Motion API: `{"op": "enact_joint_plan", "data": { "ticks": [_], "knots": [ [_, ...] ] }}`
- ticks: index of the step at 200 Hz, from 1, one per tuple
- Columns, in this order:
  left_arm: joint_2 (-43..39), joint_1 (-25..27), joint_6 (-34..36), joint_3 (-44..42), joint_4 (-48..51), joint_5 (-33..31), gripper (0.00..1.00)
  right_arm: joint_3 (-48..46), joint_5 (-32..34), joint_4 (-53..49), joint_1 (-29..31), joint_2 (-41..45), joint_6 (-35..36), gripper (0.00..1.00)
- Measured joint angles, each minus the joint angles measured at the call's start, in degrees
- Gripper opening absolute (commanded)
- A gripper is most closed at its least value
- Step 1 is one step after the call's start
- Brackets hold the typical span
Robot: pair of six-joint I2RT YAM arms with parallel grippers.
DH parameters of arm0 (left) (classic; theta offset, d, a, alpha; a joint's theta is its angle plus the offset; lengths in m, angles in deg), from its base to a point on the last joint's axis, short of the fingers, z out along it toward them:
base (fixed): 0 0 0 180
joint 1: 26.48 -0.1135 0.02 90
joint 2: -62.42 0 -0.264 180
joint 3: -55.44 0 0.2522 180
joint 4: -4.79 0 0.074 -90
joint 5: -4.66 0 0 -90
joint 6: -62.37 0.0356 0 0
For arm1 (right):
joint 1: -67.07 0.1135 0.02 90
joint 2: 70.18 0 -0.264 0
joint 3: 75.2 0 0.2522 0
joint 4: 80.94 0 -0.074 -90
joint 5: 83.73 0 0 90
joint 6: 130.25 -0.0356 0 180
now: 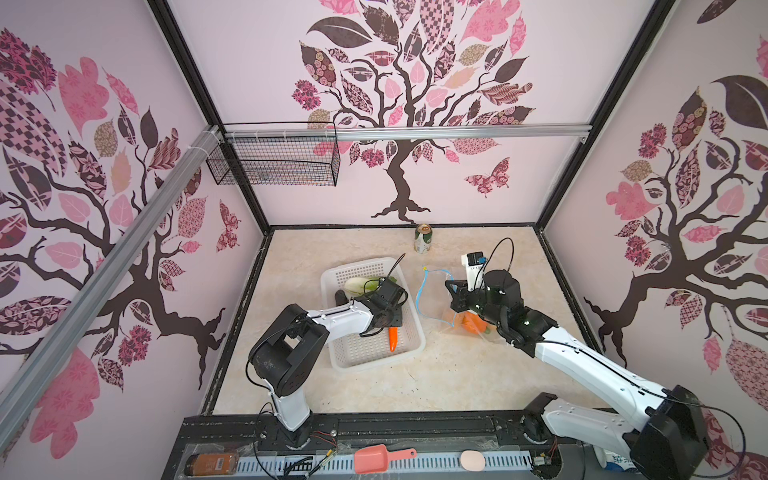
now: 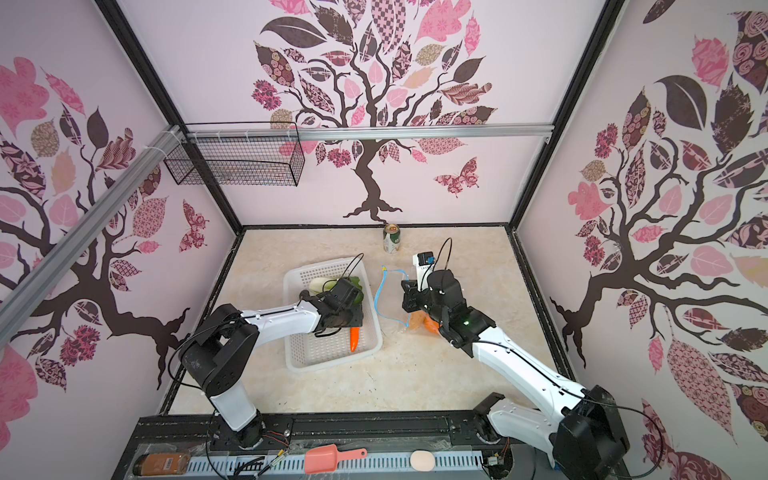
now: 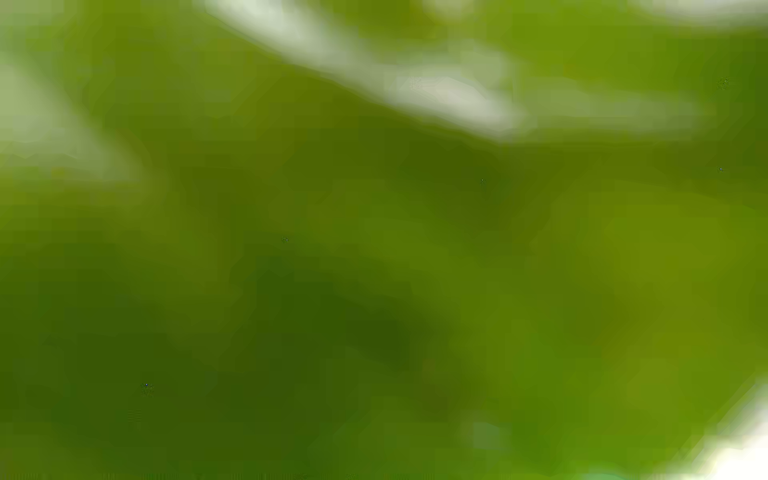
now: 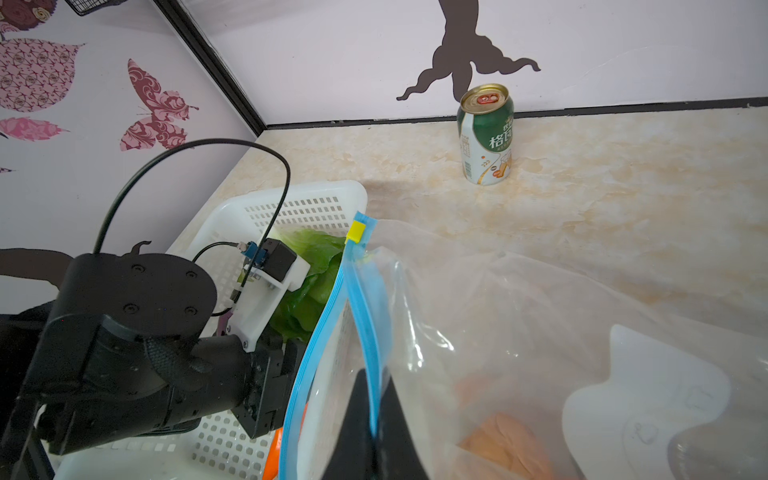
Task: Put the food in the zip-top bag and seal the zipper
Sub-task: 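Move the left gripper back to the basket and grasp the orange carrot, then lift the carrot with the left gripper toward the bag mouth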
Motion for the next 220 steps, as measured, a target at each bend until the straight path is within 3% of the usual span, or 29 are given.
{"op": "enact_joint_plan", "data": {
  "ticks": [98,220],
  "knots": [
    [-1.88,0.00,1.01,-0.02,0.61,2.80,0.38,-0.02,0.22,-0.02,0.00,0.00,0.00,0.00],
    [-18.67,0.09,3.08,-0.07,1.73,6.91,0.40,-0.02,0.57,0.00,0.00,0.00,-0.04,0.00]
  ]
}}
